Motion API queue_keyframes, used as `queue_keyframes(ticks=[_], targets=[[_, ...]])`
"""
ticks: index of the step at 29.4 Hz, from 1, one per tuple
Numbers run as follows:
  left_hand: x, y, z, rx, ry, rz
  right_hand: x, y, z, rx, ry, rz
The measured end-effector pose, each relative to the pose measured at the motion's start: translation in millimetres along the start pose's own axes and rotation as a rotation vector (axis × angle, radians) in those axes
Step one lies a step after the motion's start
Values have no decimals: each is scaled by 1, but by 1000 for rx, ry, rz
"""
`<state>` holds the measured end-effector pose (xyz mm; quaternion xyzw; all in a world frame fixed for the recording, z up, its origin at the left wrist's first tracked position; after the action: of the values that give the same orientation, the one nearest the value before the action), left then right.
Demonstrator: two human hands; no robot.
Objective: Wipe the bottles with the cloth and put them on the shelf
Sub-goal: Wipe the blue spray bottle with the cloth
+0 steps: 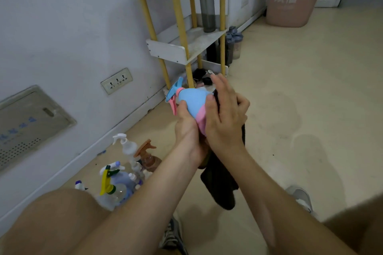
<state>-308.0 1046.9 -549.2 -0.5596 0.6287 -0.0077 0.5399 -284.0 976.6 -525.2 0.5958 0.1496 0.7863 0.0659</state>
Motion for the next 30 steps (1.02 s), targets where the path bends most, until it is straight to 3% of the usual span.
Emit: queue_keyframes(ticks=[5,8,10,14,17,19,22,25,28,30], targets=[[1,-2,-2,12,-24,169,-18,8,27,97,-436,481],[-12,6,8,77,-151,729,-25,13,29,159,-645,684],[-20,7,11,112,-238,893,-30,14,26,149,-604,654],[-34,5,8,256,-228,829,-30,16,25,143,-302,428],[-28,6,6,224,-36,684,-27,9,12,299,-64,309],[-16,6,4,187,-52,505,-21,1,2,422,5,362],[1,-1,-1,163,-55,314,-17,6,7,272,24,364],[10,-5,-7,85,-12,275,-28,13,12,9,-250,422],[12,-14,-16,120,-111,274,-42,7,7,-53,-804,886],[12,-18,-18,178,-243,352,-42,7,2,-8,-1037,1168]])
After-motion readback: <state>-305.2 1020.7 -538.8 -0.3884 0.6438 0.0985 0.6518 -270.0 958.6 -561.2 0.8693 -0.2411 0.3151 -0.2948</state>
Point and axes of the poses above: each hand's wrist, its own z-axis towards the middle knuckle, its own y-axis out of the back of the hand, x = y × z, the point moved 3 cm from there along z, towards the middle knuckle, and after that the axes turned 11 degrees about -y, right-handed, at the moved point
